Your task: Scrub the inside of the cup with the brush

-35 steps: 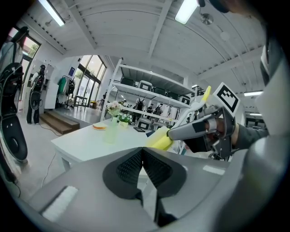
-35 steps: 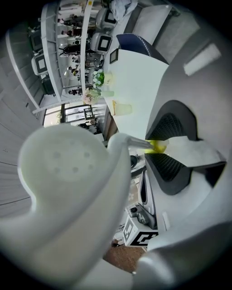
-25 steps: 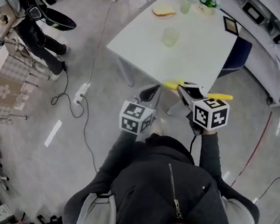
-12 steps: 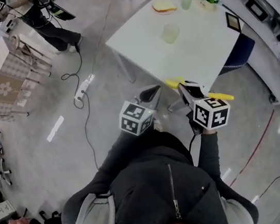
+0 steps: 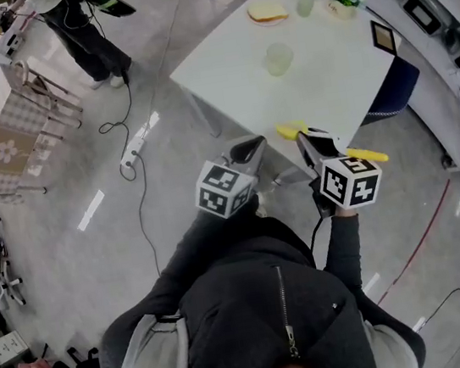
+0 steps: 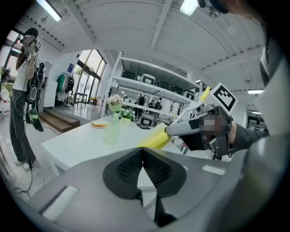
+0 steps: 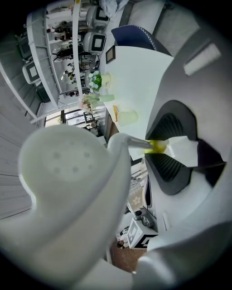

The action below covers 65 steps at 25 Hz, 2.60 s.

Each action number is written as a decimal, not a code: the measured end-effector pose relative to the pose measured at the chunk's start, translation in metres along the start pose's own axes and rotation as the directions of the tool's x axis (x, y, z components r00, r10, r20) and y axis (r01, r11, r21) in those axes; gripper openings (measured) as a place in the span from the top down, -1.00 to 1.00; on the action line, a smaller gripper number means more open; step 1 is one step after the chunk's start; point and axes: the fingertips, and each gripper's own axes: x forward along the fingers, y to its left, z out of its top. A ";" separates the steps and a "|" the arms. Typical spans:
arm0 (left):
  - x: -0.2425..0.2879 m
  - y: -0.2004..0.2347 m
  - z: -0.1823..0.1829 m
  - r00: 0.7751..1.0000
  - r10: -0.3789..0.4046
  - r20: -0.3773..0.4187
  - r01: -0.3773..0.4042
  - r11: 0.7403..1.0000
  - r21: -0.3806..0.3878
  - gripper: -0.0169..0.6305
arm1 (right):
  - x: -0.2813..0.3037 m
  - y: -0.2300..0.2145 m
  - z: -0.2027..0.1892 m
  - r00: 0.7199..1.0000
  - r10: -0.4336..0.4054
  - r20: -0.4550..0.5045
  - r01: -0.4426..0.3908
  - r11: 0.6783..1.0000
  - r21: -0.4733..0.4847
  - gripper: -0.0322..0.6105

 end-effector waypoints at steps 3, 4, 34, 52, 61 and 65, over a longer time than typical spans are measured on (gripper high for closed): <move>0.012 0.013 0.009 1.000 -0.012 0.000 0.012 1.000 -0.001 0.92 | 0.012 -0.008 0.011 1.000 -0.006 -0.004 0.006 1.000 0.003 0.61; 0.018 0.017 0.013 1.000 -0.019 0.003 0.019 1.000 0.001 0.92 | 0.016 -0.013 0.017 1.000 -0.011 -0.002 0.011 1.000 0.006 0.61; 0.176 0.158 0.078 0.968 -0.241 -0.068 0.245 0.968 0.060 0.27 | 0.102 -0.132 0.139 0.965 -0.260 0.036 0.257 0.964 0.075 0.61; 0.266 0.157 0.036 0.864 -0.425 -0.271 0.492 0.828 0.269 -0.47 | 0.106 -0.150 0.113 0.928 -0.372 -0.027 0.369 0.906 0.207 0.61; 0.279 0.141 0.029 0.863 -0.423 -0.278 0.501 0.788 0.357 -0.25 | 0.100 -0.150 0.108 0.933 -0.360 -0.031 0.358 0.908 0.218 0.61; 0.276 0.138 0.021 0.868 -0.396 -0.301 0.493 0.763 0.418 -0.25 | 0.100 -0.150 0.116 0.941 -0.338 -0.021 0.335 0.923 0.190 0.61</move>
